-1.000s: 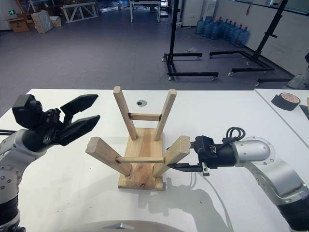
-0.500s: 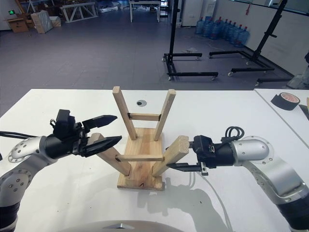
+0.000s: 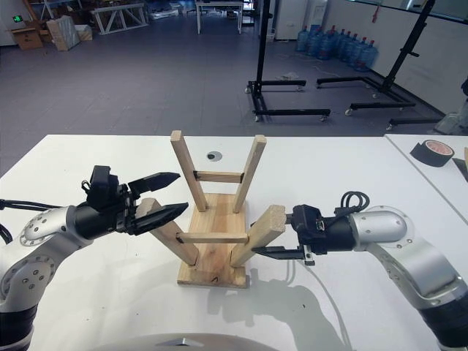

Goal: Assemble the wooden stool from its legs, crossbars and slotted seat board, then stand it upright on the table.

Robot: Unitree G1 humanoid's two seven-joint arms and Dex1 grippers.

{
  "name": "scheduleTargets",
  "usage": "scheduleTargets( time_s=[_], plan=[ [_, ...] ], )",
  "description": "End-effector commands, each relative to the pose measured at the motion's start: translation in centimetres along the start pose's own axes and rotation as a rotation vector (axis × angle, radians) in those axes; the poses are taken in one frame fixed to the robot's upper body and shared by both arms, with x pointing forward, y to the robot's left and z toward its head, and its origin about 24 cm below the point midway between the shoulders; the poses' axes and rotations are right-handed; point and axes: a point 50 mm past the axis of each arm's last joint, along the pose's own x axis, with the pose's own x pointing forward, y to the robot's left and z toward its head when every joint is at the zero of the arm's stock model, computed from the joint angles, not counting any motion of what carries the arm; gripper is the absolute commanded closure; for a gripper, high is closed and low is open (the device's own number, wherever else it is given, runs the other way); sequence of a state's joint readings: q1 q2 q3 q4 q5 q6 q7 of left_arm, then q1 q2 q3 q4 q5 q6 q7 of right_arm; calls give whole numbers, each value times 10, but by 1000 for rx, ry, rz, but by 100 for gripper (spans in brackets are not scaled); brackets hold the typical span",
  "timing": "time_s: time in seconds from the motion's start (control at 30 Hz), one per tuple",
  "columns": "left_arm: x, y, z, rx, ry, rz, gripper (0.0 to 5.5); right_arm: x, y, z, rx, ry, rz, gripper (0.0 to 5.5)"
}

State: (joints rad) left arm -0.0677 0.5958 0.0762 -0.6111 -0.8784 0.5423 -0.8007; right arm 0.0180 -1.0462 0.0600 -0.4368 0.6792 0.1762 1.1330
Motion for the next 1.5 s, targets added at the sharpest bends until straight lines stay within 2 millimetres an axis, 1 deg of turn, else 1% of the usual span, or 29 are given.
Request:
scheduleTargets(
  time_s=[0.03,0.17,0.27,0.43,0.63,0.83,1.0,1.17,1.33,1.37,1.5],
  plan=[
    [1,-4,-4,-8,28,-27,180,8,16,-43,192,211,42,348],
    [2,-4,-6,-8,37,-27,180,9,14,-42,183,211,43,348],
    [5,-4,-12,-11,52,-26,180,10,13,-44,169,221,45,348],
    [4,-4,-9,-15,35,-39,180,10,10,-46,149,239,47,348],
    [6,-4,-9,-11,41,-49,180,16,-5,-44,107,236,55,348],
    [7,-3,-8,-1,48,-52,180,27,-23,-45,72,236,95,348],
    [7,-2,-11,-5,53,-44,180,30,-42,-38,32,242,126,348],
    [11,0,-9,14,46,-27,180,32,-47,-36,35,259,172,348],
    [9,3,-10,9,57,-3,180,34,-47,-37,57,254,165,348],
    [9,3,-10,11,55,-1,180,35,-49,-37,58,254,152,310],
    [8,6,-3,18,24,6,180,35,-57,-34,44,261,110,240]
  ],
)
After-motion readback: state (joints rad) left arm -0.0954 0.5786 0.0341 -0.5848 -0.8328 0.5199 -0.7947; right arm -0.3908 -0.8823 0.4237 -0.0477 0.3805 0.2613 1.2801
